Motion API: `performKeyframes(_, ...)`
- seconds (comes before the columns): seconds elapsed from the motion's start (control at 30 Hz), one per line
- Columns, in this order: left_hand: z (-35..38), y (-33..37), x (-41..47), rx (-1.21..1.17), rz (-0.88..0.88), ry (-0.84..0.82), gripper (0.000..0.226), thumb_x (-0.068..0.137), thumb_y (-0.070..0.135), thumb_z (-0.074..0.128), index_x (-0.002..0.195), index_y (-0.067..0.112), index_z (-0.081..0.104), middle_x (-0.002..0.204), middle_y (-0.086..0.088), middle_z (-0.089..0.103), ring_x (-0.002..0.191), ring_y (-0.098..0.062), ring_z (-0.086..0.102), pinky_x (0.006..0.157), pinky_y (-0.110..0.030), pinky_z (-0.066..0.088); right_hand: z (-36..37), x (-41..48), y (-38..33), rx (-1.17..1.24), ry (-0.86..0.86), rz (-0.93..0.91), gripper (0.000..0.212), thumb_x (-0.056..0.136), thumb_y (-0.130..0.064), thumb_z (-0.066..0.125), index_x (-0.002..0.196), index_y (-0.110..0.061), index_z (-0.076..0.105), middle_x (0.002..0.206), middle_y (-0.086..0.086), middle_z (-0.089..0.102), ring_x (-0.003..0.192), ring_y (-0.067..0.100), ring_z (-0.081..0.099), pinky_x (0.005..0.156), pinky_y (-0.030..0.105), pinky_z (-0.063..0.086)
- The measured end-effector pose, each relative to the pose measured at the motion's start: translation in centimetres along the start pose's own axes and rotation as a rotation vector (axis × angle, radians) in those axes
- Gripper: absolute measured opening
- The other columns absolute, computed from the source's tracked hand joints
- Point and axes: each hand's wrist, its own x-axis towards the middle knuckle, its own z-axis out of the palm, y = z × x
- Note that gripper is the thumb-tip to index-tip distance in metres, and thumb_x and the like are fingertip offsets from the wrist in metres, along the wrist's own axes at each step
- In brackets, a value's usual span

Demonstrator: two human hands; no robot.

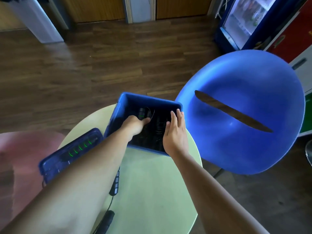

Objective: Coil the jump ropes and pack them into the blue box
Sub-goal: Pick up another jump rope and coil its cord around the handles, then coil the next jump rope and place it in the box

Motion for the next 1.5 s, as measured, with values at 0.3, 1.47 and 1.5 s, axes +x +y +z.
performKeyframes(0.3, 1.2, -0.9, 1.3, 0.158, 0.018, -0.075, 0.059, 0.081, 0.064, 0.068, 0.099, 0.007, 0.067, 0.092, -0.012, 0.071, 0.087, -0.032, 0.066, 0.070, -0.036, 0.046, 1.0, 0.1, 0.4, 0.036, 0.116, 0.033, 0.055, 0.102, -0.003, 0.031, 0.156, -0.009, 0.022, 0.167, 0.004, 0.009, 0.154, 0.018, 0.009, 0.121, 0.033, 0.023)
performKeyframes(1.47, -10.5, -9.5, -14.7, -0.022, 0.435, 0.168, 0.007, 0.091, 0.024, 0.065, 0.090, 0.025, 0.072, 0.082, 0.013, 0.067, 0.078, -0.010, 0.060, 0.065, -0.015, 0.041, 2.0, -12.7, -9.1, 0.205, 0.020, -0.166, 0.016, 0.094, -0.011, 0.050, 0.094, -0.011, 0.065, 0.095, 0.003, 0.067, 0.091, 0.023, 0.062, 0.080, 0.037, 0.050)
performKeyframes(1.5, -10.8, -10.9, -15.2, -0.022, 0.423, 0.158, 0.006, 0.091, 0.024, 0.065, 0.089, 0.026, 0.071, 0.080, 0.013, 0.066, 0.076, -0.009, 0.059, 0.065, -0.017, 0.041, 2.5, -13.8, -9.3, 0.195, -0.019, -0.149, 0.016, 0.095, -0.013, 0.049, 0.094, -0.012, 0.065, 0.095, 0.003, 0.068, 0.090, 0.023, 0.062, 0.079, 0.037, 0.050)
